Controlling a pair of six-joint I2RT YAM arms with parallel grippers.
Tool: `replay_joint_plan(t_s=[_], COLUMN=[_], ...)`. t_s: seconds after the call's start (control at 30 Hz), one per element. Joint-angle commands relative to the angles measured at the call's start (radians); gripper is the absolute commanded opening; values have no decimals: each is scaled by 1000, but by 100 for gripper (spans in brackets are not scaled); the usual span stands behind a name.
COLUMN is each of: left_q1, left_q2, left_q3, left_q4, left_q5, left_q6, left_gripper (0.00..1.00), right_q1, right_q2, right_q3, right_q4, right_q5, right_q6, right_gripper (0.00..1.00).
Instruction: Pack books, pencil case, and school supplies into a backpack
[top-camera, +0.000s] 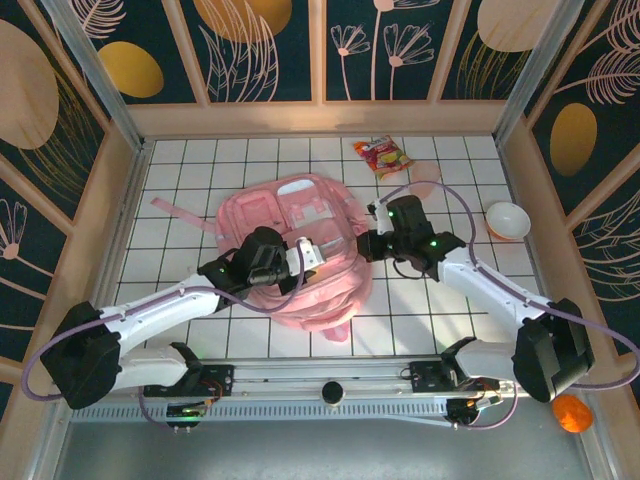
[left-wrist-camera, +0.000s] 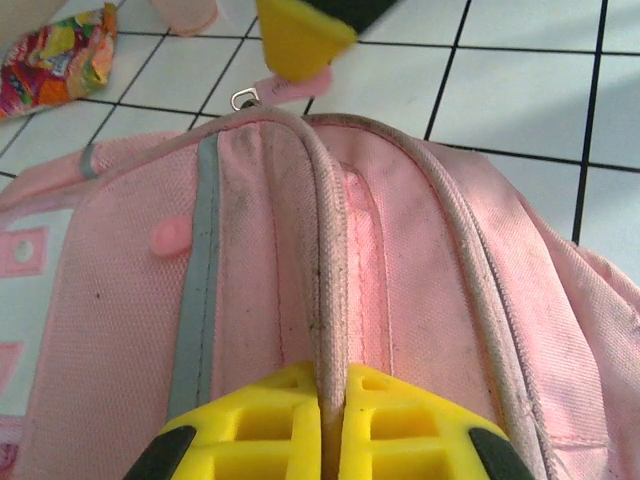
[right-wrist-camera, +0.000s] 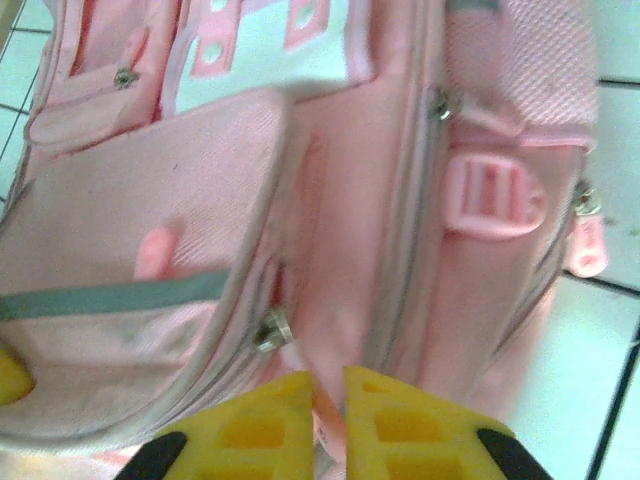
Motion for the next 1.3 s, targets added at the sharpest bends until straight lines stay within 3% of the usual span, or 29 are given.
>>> replay_joint_plan(t_s=[0.0, 0.17, 0.33, 0.53, 0.77, 0.97, 1.13, 1.2, 1.27], left_q1=[5, 5, 6, 7, 7, 8, 7, 7, 7], left_q2=[-32, -36, -93, -187, -220, -206, -211, -214, -216], left_q3=[-2, 1, -49, -105, -127, -122, -119, -117, -119], left_q4=[-57, -55, -16, 27, 40, 45, 44, 44, 45], left_q5=[26, 18, 66, 76, 43, 43, 42, 48, 57], left_q6=[39, 38, 85, 145, 149, 145, 149, 148, 148], left_gripper=[0, 0, 0, 0, 0, 0, 0, 0, 0], right_q1=[-35, -37, -36, -35, 23, 34, 53, 53, 54], right_q2=[-34, -78, -138, -100, -28, 0, 47, 68, 85], right_q3=[-35, -71, -123, -127, -119, -128, -121, -116, -111], right_q4=[37, -9, 22, 96, 149, 203, 171, 172, 190], right_q5=[57, 67, -63, -120, -154, -264, -258, -262, -259], right_q6=[-34, -62, -190, -419, -564, -635, -669, -672, -667], right_gripper=[15, 16, 35, 37, 42, 41, 41, 37, 27])
